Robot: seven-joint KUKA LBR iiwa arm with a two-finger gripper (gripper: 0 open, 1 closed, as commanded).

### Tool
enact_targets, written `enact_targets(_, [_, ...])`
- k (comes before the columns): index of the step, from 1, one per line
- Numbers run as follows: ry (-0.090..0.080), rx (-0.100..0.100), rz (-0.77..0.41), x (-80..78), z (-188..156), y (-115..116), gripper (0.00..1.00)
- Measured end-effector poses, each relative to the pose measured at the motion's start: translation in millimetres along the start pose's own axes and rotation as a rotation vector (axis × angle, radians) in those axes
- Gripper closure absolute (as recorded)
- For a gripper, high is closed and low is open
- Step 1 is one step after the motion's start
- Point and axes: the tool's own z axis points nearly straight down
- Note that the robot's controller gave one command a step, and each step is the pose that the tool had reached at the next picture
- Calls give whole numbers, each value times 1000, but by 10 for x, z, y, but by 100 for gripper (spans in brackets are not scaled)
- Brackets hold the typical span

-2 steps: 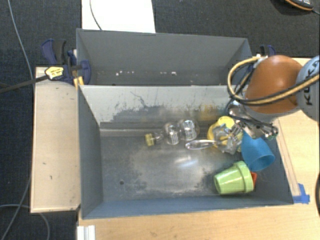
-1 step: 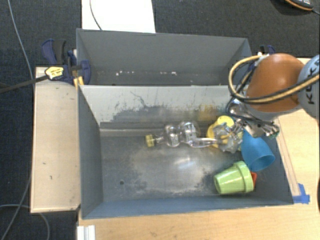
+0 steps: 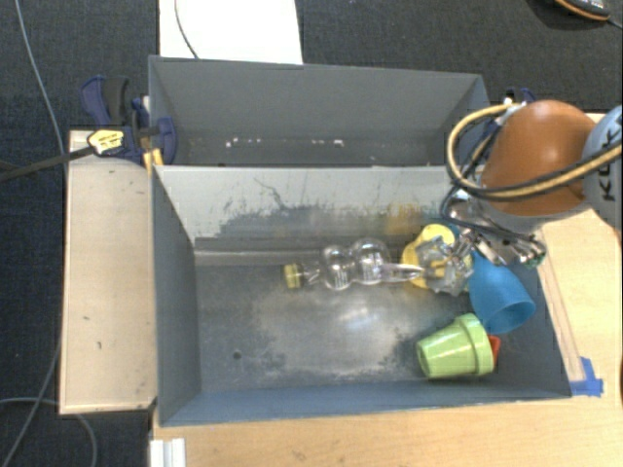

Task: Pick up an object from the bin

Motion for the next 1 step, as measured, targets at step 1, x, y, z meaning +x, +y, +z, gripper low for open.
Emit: enact_targets(1, [2, -4, 3, 0, -221, 12, 100])
